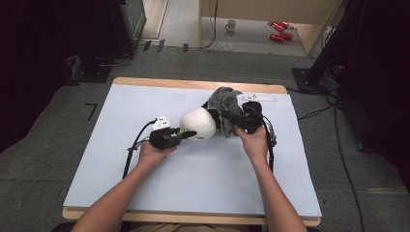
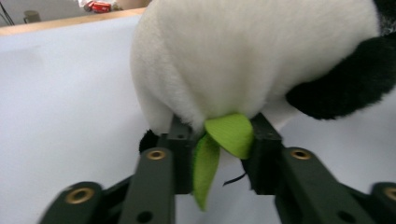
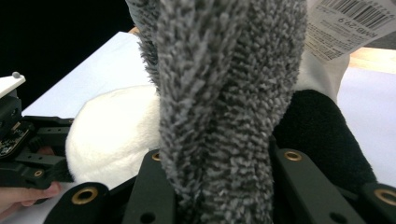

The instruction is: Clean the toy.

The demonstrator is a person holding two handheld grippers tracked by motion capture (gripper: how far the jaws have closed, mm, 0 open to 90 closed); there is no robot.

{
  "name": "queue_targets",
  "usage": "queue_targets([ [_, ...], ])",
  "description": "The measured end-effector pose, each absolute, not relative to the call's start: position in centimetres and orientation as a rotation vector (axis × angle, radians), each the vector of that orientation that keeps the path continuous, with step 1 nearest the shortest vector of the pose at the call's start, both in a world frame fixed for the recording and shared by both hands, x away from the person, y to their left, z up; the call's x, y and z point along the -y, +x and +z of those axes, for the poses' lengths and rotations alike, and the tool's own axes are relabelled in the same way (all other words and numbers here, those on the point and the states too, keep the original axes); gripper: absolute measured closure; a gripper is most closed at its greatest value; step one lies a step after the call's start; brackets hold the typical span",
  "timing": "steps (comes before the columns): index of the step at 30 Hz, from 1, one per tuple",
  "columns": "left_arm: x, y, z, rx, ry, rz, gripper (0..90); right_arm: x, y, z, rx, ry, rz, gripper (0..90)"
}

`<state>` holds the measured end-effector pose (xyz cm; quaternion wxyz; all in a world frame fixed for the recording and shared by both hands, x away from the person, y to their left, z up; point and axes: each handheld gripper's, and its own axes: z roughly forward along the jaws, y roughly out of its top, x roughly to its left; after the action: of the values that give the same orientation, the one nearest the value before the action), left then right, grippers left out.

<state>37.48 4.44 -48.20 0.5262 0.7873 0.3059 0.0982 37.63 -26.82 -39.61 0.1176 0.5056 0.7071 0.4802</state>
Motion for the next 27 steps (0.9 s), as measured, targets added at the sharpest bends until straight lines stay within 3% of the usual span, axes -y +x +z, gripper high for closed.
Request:
queue_targets([
  [7, -5.0, 36.7, -43.8, -0.700, 1.889, 0.166, 74.4, 27.2, 36.2, -35.8, -2.050, 1.459, 1.545, 72.4],
  [12, -3.5, 35.1, -42.2, -0.725, 1.910, 0.170, 73.8, 23.4, 33.8, -31.7, -2.110, 1.287, 1.661, 72.3],
  [18, -1.8, 33.3, -41.2, -0.706, 1.953, 0.223, 73.6, 19.2, 33.2, -33.6, -2.276, 1.282, 1.579, 72.4],
  [27, -1.4, 33.4, -42.2, -0.706, 1.990, 0.233, 73.9, 20.0, 33.6, -35.1, -2.307, 1.313, 1.458, 72.0],
])
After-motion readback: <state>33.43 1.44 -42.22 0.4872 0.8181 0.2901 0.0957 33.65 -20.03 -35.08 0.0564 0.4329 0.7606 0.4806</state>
